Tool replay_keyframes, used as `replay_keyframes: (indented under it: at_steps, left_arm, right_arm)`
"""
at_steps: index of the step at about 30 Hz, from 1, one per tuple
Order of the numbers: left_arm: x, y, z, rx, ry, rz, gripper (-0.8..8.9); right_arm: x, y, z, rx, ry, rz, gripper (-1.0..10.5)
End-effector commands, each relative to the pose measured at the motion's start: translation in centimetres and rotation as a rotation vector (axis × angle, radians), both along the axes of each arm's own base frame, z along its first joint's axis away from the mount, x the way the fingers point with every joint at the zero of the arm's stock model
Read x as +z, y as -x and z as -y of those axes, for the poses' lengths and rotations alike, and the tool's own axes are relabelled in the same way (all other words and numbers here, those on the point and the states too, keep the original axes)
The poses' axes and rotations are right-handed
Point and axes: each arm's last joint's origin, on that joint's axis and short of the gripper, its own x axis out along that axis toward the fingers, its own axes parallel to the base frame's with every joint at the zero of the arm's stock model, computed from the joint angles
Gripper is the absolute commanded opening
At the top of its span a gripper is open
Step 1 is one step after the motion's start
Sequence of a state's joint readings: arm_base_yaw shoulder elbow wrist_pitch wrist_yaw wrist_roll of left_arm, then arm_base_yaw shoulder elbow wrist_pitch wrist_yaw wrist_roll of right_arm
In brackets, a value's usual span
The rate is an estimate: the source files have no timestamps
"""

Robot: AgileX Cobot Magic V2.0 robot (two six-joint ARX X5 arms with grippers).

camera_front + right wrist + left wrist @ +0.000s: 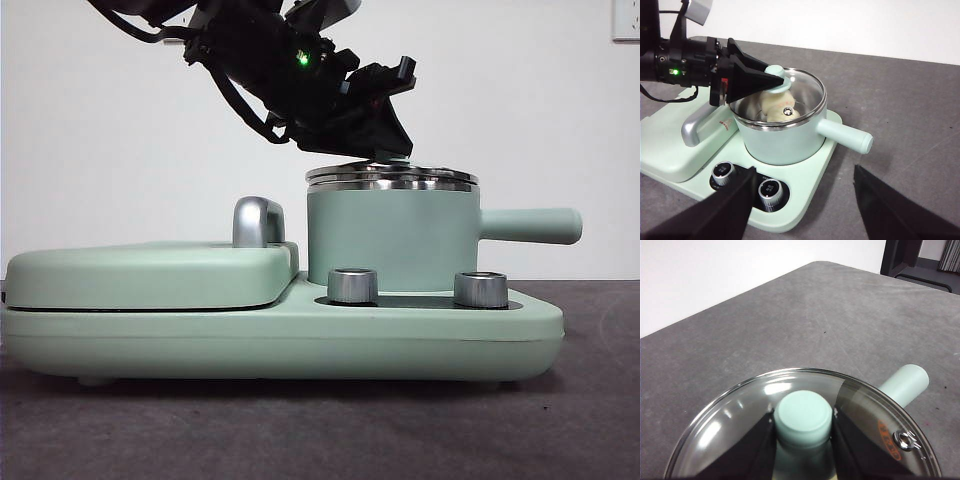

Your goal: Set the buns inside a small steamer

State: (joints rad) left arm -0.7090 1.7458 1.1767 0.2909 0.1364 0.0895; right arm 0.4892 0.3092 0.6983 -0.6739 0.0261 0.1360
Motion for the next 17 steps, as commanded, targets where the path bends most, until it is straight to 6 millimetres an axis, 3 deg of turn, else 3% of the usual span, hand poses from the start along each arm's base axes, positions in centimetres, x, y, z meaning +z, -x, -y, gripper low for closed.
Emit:
replay_keyframes:
  at_steps: [1,17]
  left_arm:
    - [-0.2,-0.2,0.8,-0.017,0.011,0.010,0.13]
    - [-1.6,-0.4,1.1,-0.034,-0.019,-0.031,0.13]
  right_arm:
    - [0.1,0.0,0.0,0.002,-0.008,-0.003,3.0]
    - [0.0,0.0,0.0,0.002,-0.003,-0.014,3.0]
